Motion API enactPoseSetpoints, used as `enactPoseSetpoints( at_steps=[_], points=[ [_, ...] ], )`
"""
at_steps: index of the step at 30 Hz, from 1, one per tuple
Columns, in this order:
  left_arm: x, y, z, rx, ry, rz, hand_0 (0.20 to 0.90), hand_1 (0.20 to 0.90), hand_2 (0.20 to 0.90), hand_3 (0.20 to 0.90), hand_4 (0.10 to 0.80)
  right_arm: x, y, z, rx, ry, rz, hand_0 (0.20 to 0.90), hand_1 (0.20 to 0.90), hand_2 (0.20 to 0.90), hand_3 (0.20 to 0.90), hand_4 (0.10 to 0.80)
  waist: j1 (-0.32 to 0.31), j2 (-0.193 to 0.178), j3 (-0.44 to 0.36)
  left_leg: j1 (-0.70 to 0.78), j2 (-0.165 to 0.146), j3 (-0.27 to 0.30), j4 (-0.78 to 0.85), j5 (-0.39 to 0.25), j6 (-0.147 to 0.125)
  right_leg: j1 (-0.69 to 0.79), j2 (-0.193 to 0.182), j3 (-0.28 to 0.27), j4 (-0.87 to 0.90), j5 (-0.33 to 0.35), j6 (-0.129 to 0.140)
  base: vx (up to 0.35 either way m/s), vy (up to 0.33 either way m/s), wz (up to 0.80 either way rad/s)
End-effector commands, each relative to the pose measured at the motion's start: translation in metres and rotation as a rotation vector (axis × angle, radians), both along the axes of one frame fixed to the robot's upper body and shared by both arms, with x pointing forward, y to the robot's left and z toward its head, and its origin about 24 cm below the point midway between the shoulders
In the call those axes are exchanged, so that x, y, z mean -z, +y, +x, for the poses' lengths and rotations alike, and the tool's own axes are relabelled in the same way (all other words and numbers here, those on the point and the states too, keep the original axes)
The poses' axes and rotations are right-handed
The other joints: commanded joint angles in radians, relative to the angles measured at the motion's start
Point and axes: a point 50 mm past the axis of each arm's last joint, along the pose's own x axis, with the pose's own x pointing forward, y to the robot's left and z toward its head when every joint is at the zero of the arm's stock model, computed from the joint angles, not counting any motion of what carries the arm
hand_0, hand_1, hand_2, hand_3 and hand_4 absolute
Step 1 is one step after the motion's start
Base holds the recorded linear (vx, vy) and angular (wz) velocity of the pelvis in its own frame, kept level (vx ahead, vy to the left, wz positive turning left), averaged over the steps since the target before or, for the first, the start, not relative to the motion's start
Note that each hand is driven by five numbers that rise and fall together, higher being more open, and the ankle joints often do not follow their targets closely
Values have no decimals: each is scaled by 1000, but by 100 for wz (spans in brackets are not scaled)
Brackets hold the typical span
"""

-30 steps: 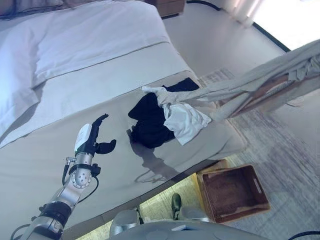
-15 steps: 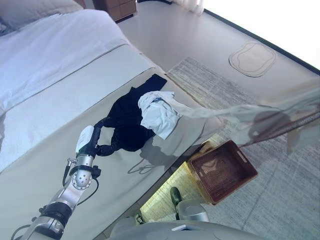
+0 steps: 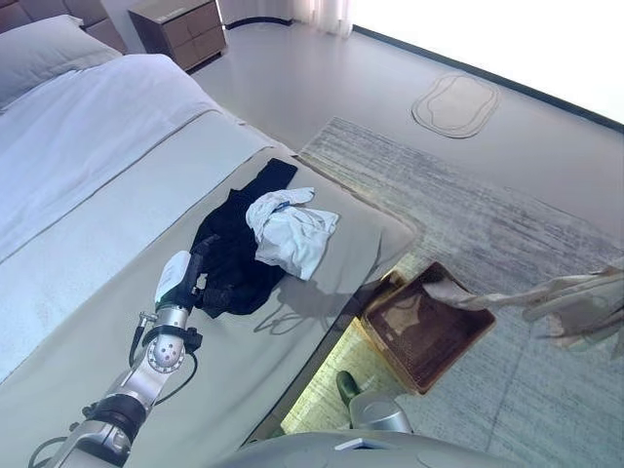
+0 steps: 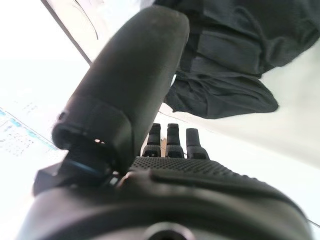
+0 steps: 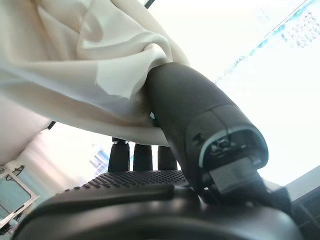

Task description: Pick up the clothes from the bed and place them into the basket

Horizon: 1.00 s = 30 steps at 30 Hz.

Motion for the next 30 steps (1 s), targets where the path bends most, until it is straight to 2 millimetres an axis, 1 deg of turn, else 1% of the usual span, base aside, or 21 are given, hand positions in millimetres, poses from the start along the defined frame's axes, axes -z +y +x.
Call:
enactPoseSetpoints(
  at_steps=[1,6,14,16,17,19,22,23,25,28,29,30],
  points=[
    [-33,5,29,23,-158,44,900,900,900,900,800,-64,10,6,-132,-140,-184,300,300,300,200,100,42,-50,-92,9,15,-82,93,-142,18,-74,28,-57,101,-34,32,1,6,-8],
    [-33,4,30,30,-158,42,900,900,900,900,800,-27,26,32,-291,-31,-119,300,300,300,200,100,43,-52,-91,9,16,-80,103,-148,22,-78,26,-56,97,-29,30,3,-1,-4],
    [-33,3,34,35,-145,31,900,900,900,900,800,11,49,65,-441,35,3,300,300,300,200,100,50,-45,-92,16,15,-77,113,-157,21,-76,20,-65,93,-27,27,0,0,0],
    [-32,3,34,34,-143,30,900,900,900,900,800,14,51,68,-455,36,16,300,300,300,200,100,49,-44,-92,16,15,-78,113,-157,20,-76,19,-66,93,-27,27,0,0,0],
    [-32,1,35,41,-140,28,900,900,900,900,800,23,57,74,-486,47,40,300,300,300,200,100,57,-41,-89,16,16,-78,114,-156,19,-75,16,-71,93,-27,27,0,0,0],
    [-33,-1,35,44,-141,27,900,900,900,900,800,30,65,81,-514,54,58,300,300,300,200,100,60,-38,-85,16,16,-80,113,-156,18,-75,14,-74,93,-27,27,0,0,0],
    [-33,-1,36,43,-145,25,900,900,900,900,800,36,70,84,-534,55,72,300,300,300,200,100,62,-36,-81,15,14,-83,112,-154,18,-75,13,-79,94,-29,27,-8,-2,1],
    [-33,-2,36,42,-147,21,900,900,900,900,800,43,76,87,-548,59,86,300,300,300,200,100,66,-32,-78,14,13,-85,110,-152,16,-75,11,-82,94,-29,27,-32,-7,7],
    [-33,-4,37,43,-151,19,900,900,900,900,800,53,79,89,-547,79,97,300,300,300,200,100,69,-29,-74,13,10,-90,106,-150,16,-75,10,-86,94,-30,28,-27,-5,8],
    [-33,-5,36,42,-158,16,900,900,900,900,800,65,80,89,-529,105,130,300,300,300,200,100,73,-26,-71,13,9,-93,102,-147,16,-74,9,-90,93,-30,28,-24,-3,6],
    [-34,-6,36,41,-163,12,900,900,900,900,800,77,78,87,-506,136,152,300,300,300,200,100,78,-23,-70,13,8,-95,100,-146,15,-74,8,-94,93,-30,29,-23,-2,9],
    [-34,-6,35,39,-165,8,900,900,900,900,800,85,77,85,-491,151,170,300,300,300,200,100,80,-21,-69,13,8,-96,99,-145,15,-75,7,-97,94,-29,29,-21,-3,13]
  ],
)
